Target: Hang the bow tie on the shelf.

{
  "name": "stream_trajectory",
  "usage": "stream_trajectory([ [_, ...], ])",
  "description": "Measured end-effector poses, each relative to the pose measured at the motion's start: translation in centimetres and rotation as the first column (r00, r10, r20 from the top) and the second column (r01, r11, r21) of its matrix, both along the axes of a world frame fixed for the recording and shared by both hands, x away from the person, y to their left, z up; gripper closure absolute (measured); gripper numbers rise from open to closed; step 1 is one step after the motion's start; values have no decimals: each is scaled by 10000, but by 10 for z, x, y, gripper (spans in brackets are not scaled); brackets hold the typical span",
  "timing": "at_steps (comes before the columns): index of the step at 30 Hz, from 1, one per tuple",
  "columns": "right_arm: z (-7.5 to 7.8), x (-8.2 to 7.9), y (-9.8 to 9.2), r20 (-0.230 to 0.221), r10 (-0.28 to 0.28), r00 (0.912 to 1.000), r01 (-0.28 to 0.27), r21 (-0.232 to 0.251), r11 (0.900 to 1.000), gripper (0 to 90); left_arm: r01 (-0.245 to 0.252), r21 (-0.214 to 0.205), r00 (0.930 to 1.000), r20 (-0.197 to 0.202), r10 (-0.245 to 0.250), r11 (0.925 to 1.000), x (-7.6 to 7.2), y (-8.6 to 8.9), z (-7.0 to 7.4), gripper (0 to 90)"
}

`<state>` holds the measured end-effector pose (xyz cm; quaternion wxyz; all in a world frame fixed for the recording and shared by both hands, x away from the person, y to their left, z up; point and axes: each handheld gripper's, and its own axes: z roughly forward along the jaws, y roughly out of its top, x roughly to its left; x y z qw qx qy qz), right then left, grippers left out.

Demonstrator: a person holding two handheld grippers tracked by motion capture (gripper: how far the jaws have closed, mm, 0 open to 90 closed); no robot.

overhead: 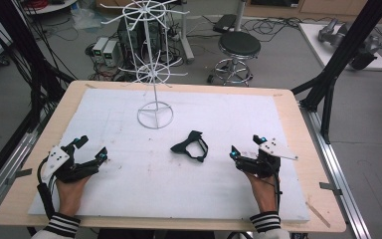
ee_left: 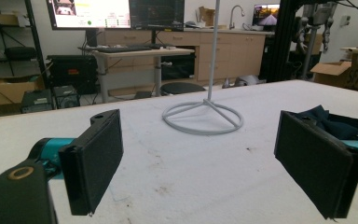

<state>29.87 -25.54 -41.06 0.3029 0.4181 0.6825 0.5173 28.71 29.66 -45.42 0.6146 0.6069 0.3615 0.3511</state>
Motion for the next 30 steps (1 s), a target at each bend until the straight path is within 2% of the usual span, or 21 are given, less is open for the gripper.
stream_trajectory([
  [4,6,6,7,-210,266,9994,-270,-236,9994,111,6,28,10000,11,-6,10000,0,0,0,158],
  [6,10,12,12,-472,392,9981,-410,-368,9985,111,-3,23,10000,15,3,10000,0,0,0,158],
  [12,20,29,33,-1381,1016,9852,-1154,-959,9887,111,1,28,10000,16,-1,10000,0,0,0,158],
  [16,24,41,47,-1858,1402,9725,-1659,-1310,9774,111,4,28,10000,19,-4,10000,0,0,0,158],
  [17,24,41,47,-1858,1402,9725,-1659,-1310,9774,111,4,28,10000,19,-4,10000,0,0,0,158],
  [18,26,46,53,-2116,1602,9642,-1921,-1401,9713,112,6,20,10000,16,-6,10000,0,0,0,158],
  [19,27,49,56,-2260,1679,9595,-2036,-1452,9682,111,7,23,10000,15,-7,10000,0,0,0,158],
  [21,27,53,60,-2427,1788,9535,-2215,-1619,9616,111,11,15,10000,18,-11,10000,0,0,0,158],
  [23,28,55,61,-2465,1797,9523,-2244,-1673,9600,111,5,18,10000,25,-6,10000,0,0,0,158],
  [24,28,59,66,-2676,1835,9459,-2357,-1783,9553,111,3,17,10000,23,-3,10000,0,0,0,158],
  [28,29,67,74,-3073,1887,9327,-2536,-1868,9491,117,2,28,10000,24,-2,10000,0,0,0,158],
  [30,27,70,77,-3329,2029,9209,-2769,-1921,9415,146,1,28,10000,23,-1,10000,0,0,0,158],
])
